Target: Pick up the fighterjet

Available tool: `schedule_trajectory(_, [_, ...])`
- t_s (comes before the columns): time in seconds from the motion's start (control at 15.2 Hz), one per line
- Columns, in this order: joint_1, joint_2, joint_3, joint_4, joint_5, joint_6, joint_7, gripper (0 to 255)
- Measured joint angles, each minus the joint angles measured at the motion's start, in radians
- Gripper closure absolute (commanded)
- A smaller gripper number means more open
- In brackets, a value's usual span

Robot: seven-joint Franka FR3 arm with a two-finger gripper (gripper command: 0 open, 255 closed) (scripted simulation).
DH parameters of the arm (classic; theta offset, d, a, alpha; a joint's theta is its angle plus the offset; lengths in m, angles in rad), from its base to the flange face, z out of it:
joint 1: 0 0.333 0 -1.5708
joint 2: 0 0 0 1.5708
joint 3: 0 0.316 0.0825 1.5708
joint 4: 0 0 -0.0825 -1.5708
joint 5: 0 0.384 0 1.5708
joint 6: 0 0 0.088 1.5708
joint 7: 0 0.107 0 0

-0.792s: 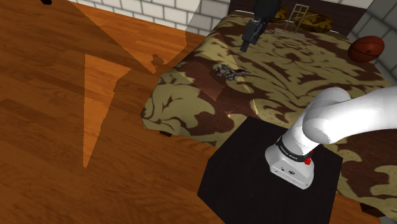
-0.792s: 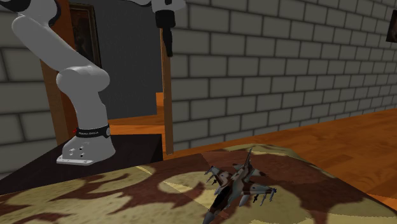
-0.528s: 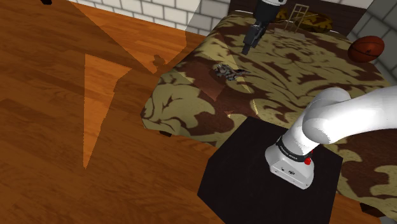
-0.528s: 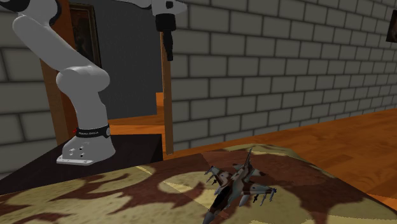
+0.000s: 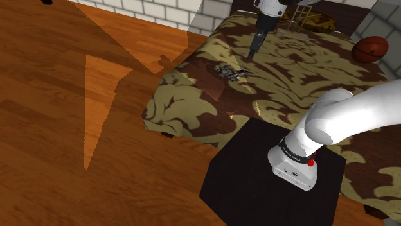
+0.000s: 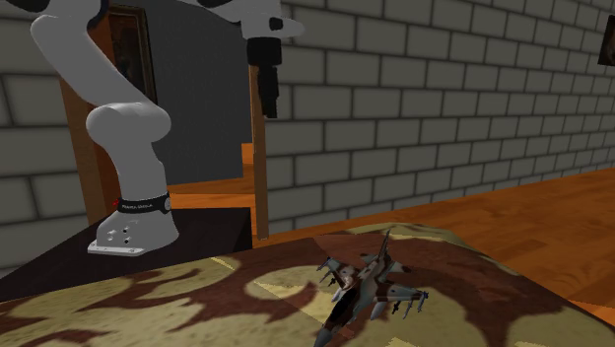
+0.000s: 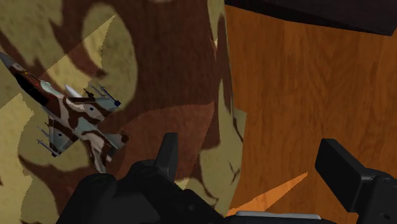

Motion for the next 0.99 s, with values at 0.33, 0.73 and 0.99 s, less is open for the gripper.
schedule_trajectory(0.33, [-0.004,0.141,-0.119,0.035,-0.02,0.079,-0.174,0])
schedule_trajectory(0.73, [0.007,0.358,-0.245,0.128,0.016,0.158,-0.394,0])
schedule_trajectory(0.99, [0.007,0.521,-0.311,0.203,0.08,0.204,-0.552,0])
